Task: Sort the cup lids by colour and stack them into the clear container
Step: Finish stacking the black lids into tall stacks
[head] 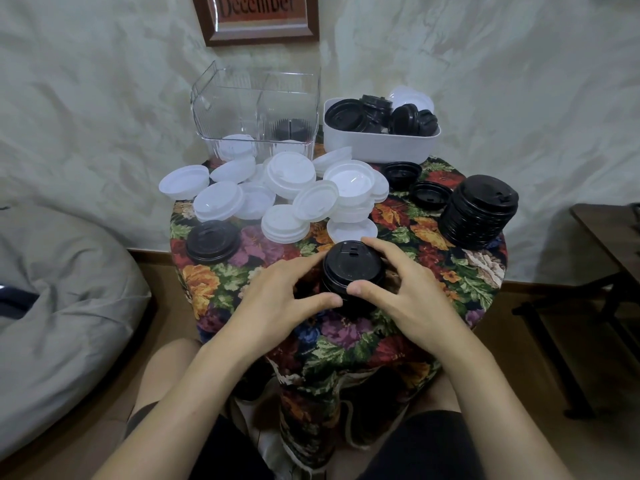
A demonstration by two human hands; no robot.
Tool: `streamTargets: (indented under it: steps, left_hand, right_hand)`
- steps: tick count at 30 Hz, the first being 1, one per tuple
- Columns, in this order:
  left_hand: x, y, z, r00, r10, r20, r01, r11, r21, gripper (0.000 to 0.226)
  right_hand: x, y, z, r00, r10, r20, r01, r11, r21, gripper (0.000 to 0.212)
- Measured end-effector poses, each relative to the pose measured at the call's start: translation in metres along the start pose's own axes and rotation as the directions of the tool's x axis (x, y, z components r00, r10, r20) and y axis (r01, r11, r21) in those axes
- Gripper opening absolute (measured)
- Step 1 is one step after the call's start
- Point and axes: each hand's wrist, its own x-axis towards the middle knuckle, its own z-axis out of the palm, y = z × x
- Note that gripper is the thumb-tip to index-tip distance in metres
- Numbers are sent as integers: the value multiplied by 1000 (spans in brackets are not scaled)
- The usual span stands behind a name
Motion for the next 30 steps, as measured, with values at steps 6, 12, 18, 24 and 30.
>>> streamTargets:
  steps: [6, 12, 18, 24, 30]
  left_hand:
    - [1, -7, 2, 1000, -21, -2, 22, 999, 33, 69]
    - [1, -10, 7, 1000, 6, -27, -4, 998, 68, 65]
    - [2, -11, 8, 998, 40, -43, -36, 994, 108, 57]
    - [0, -7, 1, 999, 51, -1, -50, 991, 128, 62]
    - [-11, -31, -33, 860, 119, -496, 86, 925, 371, 40]
  right_hand:
    - [3, 7, -1, 998, -7, 56, 6, 1000, 17, 86]
    - [7, 1, -2, 999, 14, 43, -13, 1000, -18, 84]
    - [-1, -9, 8, 997, 21, -79, -30, 994, -106, 63]
    - [-9, -3, 19, 996, 19, -84, -18, 1000, 6, 59]
    - [-13, 1, 18, 999, 26, -34, -23, 997, 78, 71]
